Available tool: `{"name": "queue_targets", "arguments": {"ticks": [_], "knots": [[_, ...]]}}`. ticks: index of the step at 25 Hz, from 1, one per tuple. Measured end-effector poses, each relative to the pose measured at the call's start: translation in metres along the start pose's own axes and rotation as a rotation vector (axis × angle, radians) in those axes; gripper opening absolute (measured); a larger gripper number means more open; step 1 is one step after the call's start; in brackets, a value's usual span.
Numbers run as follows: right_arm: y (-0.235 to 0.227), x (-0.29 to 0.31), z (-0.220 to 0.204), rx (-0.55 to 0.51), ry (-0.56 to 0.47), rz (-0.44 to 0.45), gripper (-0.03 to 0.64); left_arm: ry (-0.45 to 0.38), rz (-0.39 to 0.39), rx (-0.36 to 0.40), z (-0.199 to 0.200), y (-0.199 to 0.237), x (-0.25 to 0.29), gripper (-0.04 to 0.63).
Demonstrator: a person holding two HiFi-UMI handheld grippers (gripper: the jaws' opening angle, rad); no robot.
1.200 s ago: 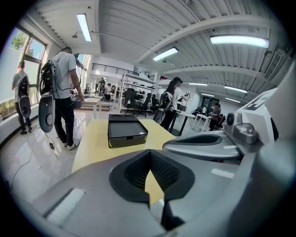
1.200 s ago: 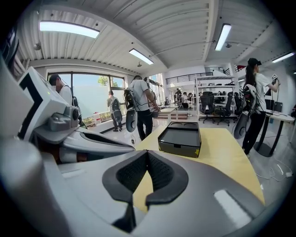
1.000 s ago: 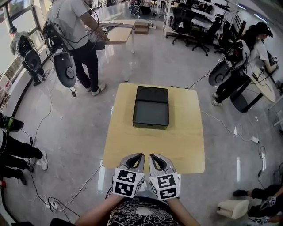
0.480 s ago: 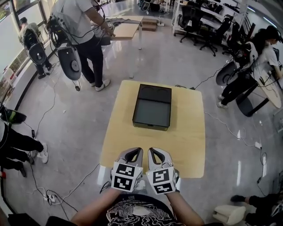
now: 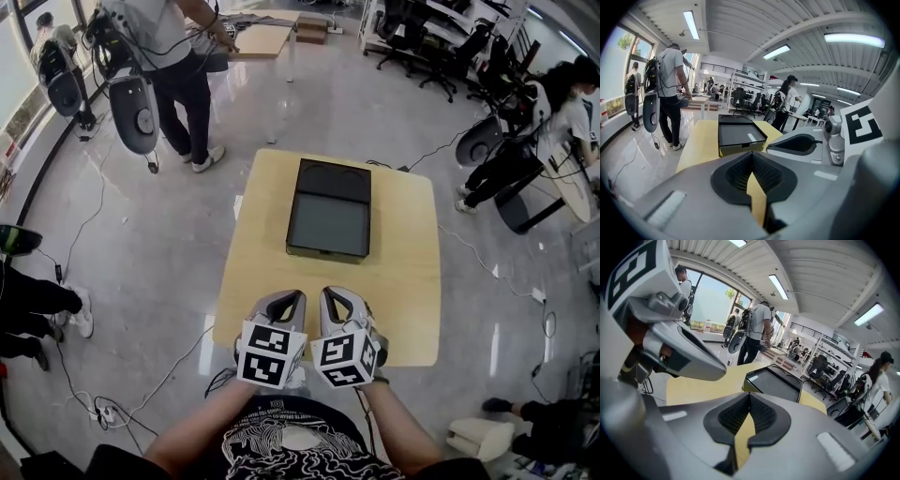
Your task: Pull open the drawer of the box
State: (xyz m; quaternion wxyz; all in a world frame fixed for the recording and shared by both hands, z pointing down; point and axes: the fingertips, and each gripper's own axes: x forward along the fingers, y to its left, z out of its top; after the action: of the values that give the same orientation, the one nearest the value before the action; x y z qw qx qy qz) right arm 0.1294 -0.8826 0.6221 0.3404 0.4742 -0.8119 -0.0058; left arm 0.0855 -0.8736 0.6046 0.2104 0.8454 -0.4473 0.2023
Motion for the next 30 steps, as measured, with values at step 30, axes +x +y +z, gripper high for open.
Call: {"name": "queue_targets", "arguments": {"ticks": [30], "knots": [[0.077,0.48,0.128,-0.491,0.271,-0.142,0.044,0.02,-0.096,0.046,0.038,0.464,0.128,0.02]]}}
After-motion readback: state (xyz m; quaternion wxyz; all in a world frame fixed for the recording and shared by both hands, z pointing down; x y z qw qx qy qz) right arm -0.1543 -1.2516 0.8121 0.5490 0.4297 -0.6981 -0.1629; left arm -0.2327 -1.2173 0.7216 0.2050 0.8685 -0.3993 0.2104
